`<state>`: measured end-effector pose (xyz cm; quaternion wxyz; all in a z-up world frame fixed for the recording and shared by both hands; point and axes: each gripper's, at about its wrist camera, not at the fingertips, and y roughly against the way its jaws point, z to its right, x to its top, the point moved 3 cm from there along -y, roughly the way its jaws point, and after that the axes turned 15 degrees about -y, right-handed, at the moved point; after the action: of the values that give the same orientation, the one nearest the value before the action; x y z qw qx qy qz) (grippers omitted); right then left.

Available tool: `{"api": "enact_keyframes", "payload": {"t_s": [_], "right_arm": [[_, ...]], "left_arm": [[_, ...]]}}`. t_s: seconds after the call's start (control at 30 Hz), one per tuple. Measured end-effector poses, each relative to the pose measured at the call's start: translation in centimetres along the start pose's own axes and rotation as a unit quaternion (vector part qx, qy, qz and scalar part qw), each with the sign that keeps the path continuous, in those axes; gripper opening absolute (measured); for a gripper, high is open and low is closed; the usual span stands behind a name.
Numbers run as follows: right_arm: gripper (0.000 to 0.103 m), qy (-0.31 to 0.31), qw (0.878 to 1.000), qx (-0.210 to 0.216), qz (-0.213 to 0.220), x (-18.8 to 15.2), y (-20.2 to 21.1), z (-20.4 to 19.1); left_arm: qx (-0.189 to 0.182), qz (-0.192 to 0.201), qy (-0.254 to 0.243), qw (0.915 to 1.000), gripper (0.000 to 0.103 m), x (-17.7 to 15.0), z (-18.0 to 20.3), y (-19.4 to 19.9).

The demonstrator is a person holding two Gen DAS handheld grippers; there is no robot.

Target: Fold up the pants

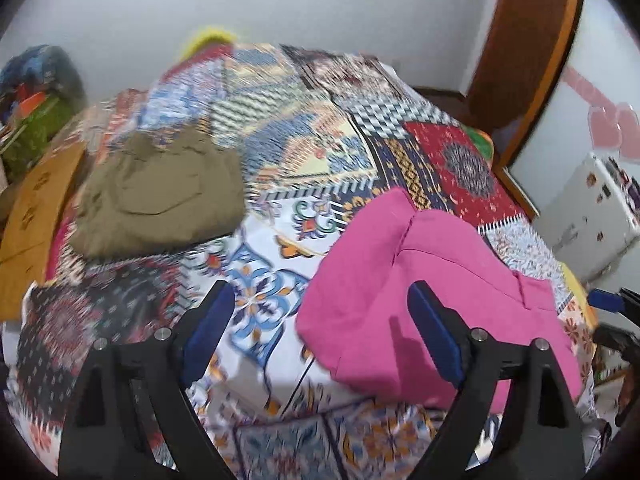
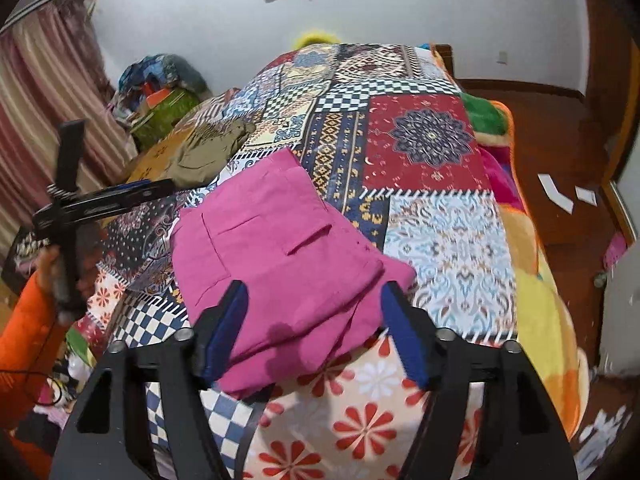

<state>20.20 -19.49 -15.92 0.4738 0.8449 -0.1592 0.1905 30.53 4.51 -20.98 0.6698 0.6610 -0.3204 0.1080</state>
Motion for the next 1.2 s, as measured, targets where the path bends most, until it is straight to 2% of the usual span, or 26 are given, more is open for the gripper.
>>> {"api": "enact_keyframes", "payload": {"t_s": [0.23, 0.37, 0.43, 0.5, 0.53, 0.7, 0.8, 0.93, 1.2], "right_arm": [[0.073, -0.043, 0.998, -0.013, -0.042, -2.0, -2.6, 0.9], [0.073, -0.065, 0.996, 0.003, -0.058, -1.9, -3.9, 1.5], [0.073, -0.063, 0.996, 0.007, -0.058, -1.7, -4.3, 1.6], [0.073, -0.052, 0.997, 0.007, -0.059, -1.6, -4.6, 1.4], [0.073, -0.047, 0.997, 0.007, -0.061, -1.6, -4.7, 1.3], [0.062, -0.021, 0.998, 0.009, -0.054, -1.4, -4.6, 0.8], [0.055, -0.004, 0.999, -0.001, -0.044, -1.2, -4.6, 0.7], [0.051, 0.007, 0.999, -0.007, -0.039, -0.7, -4.7, 0.8], [0.051, 0.026, 0.999, -0.003, -0.042, 0.1, -5.3, 0.5]], "left_arm": [[-0.059, -0.062, -0.035, 0.9957, 0.089, -0.2, 1.1, -5.7], [-0.094, -0.063, -0.004, 0.9936, 0.090, -1.0, 0.3, -6.4], [-0.122, -0.063, 0.008, 0.9905, 0.082, -1.3, 0.0, -6.6], [-0.133, -0.059, 0.011, 0.9893, 0.067, -1.4, 0.0, -6.3], [-0.132, -0.058, 0.009, 0.9895, 0.064, -1.5, 0.2, -6.1], [-0.127, -0.055, -0.009, 0.9904, 0.029, -1.2, 1.0, -5.0], [-0.108, -0.054, -0.023, 0.9925, 0.018, -1.4, 1.6, -4.0], [-0.096, -0.048, -0.020, 0.9940, 0.014, -2.5, 1.8, -2.2], [-0.083, -0.031, 0.007, 0.9960, 0.013, -6.8, 2.1, 2.9]]}}
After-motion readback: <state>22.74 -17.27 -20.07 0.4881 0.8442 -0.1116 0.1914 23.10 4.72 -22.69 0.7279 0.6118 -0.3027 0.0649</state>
